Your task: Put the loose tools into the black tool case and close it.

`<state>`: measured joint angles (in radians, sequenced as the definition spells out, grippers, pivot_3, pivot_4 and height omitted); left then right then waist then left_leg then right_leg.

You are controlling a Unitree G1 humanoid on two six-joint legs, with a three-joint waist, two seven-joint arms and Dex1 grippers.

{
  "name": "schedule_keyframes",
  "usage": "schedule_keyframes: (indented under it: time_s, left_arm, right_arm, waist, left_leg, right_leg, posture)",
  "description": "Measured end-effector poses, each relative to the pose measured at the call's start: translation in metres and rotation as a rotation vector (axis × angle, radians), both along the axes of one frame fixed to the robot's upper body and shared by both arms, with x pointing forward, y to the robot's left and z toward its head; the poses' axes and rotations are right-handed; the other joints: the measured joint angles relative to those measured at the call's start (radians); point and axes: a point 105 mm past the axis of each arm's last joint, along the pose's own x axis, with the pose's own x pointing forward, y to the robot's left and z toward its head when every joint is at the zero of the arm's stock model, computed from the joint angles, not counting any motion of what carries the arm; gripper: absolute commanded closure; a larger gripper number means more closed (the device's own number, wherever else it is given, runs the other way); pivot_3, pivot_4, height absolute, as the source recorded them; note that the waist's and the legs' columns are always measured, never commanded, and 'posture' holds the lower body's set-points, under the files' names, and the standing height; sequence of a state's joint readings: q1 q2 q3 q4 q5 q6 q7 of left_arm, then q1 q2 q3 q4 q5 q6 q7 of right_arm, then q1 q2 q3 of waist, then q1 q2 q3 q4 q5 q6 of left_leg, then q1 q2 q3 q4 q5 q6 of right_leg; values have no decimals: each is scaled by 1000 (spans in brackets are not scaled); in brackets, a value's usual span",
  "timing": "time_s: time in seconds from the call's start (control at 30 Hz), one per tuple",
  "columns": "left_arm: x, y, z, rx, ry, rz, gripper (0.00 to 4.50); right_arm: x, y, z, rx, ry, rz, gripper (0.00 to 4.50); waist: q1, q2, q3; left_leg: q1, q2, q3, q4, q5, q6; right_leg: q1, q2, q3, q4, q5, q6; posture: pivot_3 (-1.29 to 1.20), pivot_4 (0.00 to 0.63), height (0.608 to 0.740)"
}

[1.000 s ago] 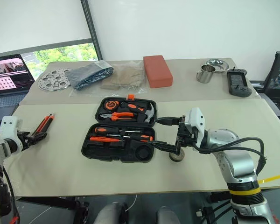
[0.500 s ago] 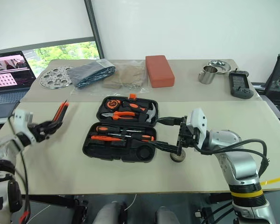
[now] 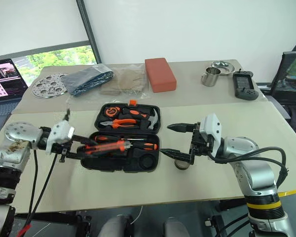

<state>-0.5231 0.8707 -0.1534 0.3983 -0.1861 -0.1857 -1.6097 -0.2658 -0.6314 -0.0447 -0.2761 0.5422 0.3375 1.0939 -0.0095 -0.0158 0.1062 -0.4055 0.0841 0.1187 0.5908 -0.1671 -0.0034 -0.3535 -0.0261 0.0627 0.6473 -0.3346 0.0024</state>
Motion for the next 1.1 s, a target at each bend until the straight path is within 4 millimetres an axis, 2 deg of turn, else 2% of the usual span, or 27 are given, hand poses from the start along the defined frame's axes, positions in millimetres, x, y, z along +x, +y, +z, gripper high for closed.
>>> schedule_keyframes:
  time_s: [0.17, 0.43, 0.8, 0.83, 0.87, 1.0, 1.1]
  left_arm:
    - [5, -7, -6, 65, -32, -57, 2713]
    - [8, -28, -12, 65, -65, -103, 2713]
    - [10, -30, -16, 108, -81, -89, 2713]
    - [10, -29, -16, 109, -70, -82, 1711]
    - [11, -28, -16, 112, -65, -70, 1576]
    - [12, -29, -10, 73, -50, -36, 86]
    - [10, -25, -2, 40, -23, -22, 12]
  right_arm:
    - [-2, 1, 1, 0, -8, -1, 0]
    - [-2, 1, 1, 1, -9, -10, 0]
    - [-2, 1, 1, 1, -9, -15, 0]
    - [-2, 1, 1, 1, -9, -15, 0]
    - [-2, 1, 1, 1, -9, -15, 0]
    - [-2, 0, 1, -1, -10, -15, 0]
    - [-2, 0, 1, -1, -10, -13, 0]
  waist:
    - [7, 0, 0]
    - [1, 0, 0]
    - [6, 1, 0]
    - [3, 1, -1]
    - [2, 1, -1]
    - [-4, 2, -1]
    - [-6, 1, 0]
  left_leg:
    - [-1, 0, 0, 1, 0, 1]
    - [0, 0, 0, 1, -1, 1]
    - [2, 0, 0, 1, -1, 1]
    - [2, 0, 0, 1, -1, 1]
    - [2, 0, 0, 1, -1, 1]
    - [1, 0, 0, 1, -1, 1]
    - [0, 0, 0, 1, -1, 1]
  right_leg:
    - [0, 0, 1, 0, 0, 0]
    - [0, 1, 3, 0, 0, 0]
    - [1, 1, 4, 1, 0, 0]
    - [1, 2, 4, 1, 0, 0]
    - [1, 2, 4, 1, 0, 0]
    - [0, 2, 5, 0, 0, 0]
    - [0, 2, 5, 0, 0, 0]
  posture:
    - [0, 150, 740]
    - [0, 150, 740]
    - [0, 150, 740]
    - [0, 150, 740]
    - [0, 150, 740]
    - [0, 150, 740]
    - [0, 150, 740]
